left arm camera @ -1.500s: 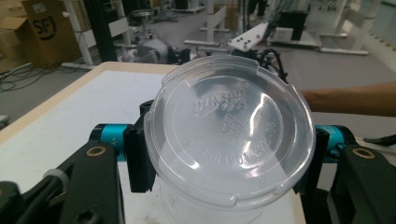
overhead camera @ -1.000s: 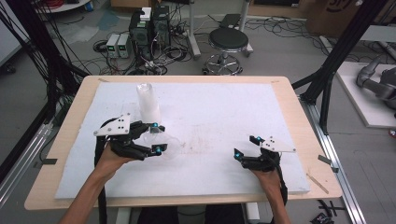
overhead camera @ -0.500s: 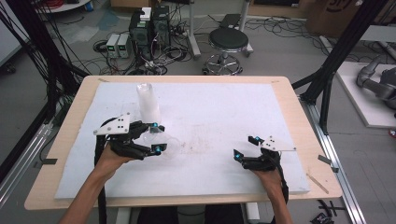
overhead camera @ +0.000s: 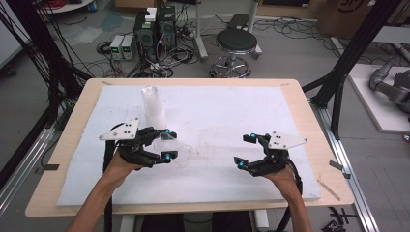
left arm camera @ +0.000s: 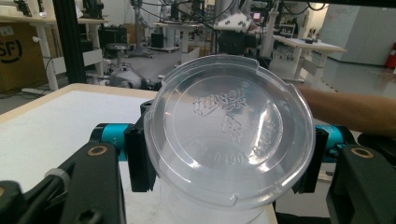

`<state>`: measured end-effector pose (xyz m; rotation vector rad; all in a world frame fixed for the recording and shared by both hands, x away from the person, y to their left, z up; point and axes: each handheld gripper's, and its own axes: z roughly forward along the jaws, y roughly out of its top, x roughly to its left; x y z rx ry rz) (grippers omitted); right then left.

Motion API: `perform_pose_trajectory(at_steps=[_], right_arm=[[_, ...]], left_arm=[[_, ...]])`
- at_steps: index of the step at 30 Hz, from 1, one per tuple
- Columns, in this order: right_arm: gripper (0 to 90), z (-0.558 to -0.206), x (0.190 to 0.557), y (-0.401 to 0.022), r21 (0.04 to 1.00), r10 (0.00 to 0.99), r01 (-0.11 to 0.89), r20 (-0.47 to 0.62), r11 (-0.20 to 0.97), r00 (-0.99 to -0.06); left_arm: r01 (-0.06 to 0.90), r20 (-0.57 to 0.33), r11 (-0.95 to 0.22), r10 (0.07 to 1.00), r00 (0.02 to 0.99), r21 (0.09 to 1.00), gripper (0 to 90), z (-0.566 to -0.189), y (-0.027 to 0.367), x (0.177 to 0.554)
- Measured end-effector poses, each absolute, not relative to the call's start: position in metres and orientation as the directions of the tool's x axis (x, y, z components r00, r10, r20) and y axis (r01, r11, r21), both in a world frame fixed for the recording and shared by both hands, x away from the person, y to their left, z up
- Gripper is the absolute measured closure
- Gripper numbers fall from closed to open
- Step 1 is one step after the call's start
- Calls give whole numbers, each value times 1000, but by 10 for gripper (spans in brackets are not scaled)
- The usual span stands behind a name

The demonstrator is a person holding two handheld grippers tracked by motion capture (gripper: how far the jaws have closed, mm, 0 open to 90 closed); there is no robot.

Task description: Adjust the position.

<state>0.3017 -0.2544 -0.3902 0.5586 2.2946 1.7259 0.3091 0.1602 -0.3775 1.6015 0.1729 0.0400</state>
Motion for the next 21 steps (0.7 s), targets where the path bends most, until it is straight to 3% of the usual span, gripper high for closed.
perform_pose_trajectory(at_steps=[21], right_arm=[[143, -360, 307, -185, 964, 139, 65, 29, 258, -990]], left_arm=[[65, -62, -38, 95, 994, 997, 391, -364, 127, 306]])
